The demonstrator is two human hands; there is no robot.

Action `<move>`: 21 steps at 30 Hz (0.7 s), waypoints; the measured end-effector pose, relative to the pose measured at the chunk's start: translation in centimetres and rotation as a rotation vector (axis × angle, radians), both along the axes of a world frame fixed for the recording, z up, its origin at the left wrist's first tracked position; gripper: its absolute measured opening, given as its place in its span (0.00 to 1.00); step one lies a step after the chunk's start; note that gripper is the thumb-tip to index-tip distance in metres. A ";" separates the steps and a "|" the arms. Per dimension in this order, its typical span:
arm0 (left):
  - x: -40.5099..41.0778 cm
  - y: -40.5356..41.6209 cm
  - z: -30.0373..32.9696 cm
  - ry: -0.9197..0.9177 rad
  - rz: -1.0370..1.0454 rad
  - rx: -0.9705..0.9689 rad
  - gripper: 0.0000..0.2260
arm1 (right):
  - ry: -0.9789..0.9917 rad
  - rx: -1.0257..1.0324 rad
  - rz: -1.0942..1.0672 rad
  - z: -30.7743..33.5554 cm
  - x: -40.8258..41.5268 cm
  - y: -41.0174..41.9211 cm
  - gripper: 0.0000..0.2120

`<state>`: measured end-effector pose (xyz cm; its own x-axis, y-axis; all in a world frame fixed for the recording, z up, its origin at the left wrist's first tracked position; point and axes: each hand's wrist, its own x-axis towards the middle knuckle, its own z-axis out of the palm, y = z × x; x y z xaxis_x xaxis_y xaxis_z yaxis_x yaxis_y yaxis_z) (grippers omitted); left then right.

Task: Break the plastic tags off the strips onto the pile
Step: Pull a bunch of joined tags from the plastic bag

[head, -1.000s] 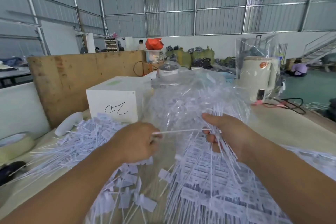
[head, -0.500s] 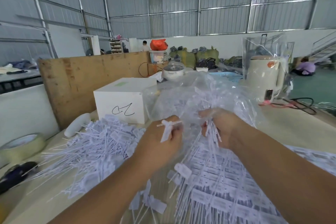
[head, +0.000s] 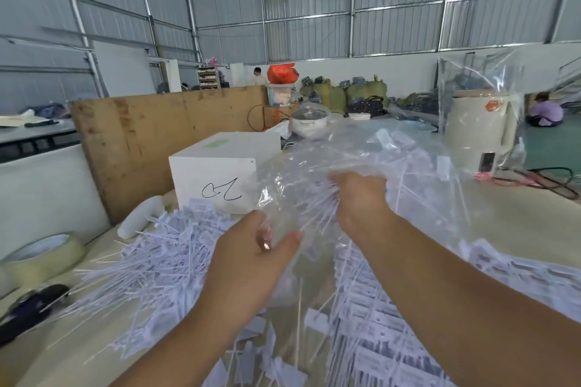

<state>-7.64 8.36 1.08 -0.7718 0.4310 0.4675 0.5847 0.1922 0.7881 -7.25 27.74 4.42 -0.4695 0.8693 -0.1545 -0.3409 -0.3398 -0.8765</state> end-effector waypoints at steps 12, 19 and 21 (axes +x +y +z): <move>-1.5 0.5 -1.4 -0.061 0.033 -0.117 0.08 | -0.532 0.629 0.275 -1.5 -1.7 1.8 0.14; -1.4 -0.1 -1.4 0.024 -0.036 -0.231 0.06 | -1.162 1.151 0.229 0.5 -2.5 4.2 0.14; -1.6 -0.4 -0.8 0.036 0.004 -0.217 0.07 | -1.272 1.243 0.287 1.0 -2.3 4.2 0.18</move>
<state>-9.20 7.98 0.31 -0.7584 0.5216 0.3909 0.6104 0.3578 0.7067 -9.58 31.92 5.42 -0.7371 0.6671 0.1081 0.6188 0.7305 -0.2890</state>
